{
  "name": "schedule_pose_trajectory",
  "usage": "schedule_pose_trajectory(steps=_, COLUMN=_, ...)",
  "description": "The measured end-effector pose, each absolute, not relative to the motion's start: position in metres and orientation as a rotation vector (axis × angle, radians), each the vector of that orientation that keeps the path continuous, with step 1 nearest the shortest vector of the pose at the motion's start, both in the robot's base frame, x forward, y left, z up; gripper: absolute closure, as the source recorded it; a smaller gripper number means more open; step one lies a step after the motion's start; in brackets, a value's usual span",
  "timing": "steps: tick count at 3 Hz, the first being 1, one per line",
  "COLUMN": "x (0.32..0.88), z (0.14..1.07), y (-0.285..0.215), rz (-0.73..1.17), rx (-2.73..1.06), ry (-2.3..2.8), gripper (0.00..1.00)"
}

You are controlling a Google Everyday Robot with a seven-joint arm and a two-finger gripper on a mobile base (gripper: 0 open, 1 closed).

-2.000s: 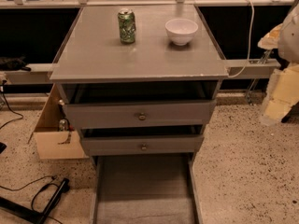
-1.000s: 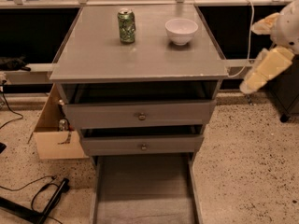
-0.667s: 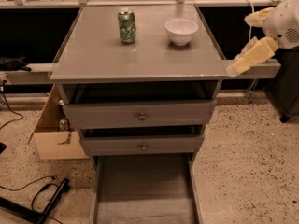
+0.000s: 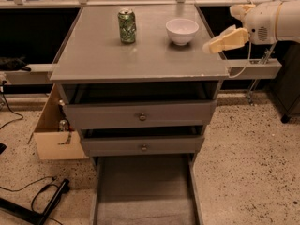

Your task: Place green can into bottom drawer

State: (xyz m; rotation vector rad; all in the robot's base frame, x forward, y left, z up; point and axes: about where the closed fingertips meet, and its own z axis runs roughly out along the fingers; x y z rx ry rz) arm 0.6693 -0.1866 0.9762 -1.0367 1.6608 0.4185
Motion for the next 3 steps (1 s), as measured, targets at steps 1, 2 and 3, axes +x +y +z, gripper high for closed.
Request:
schedule_pose_trajectory(steps=1, x=0.67, z=0.976, y=-0.186, rz=0.419, rx=-1.037, ry=1.66, gripper=0.0)
schedule_pose_trajectory(steps=2, x=0.689, z=0.98, y=-0.179, rz=0.445, rx=-1.034, ry=1.634, gripper=0.0)
schedule_pose_trajectory(steps=3, x=0.751, z=0.97, y=-0.146, rz=0.517, rx=-1.017, ry=1.614, gripper=0.0)
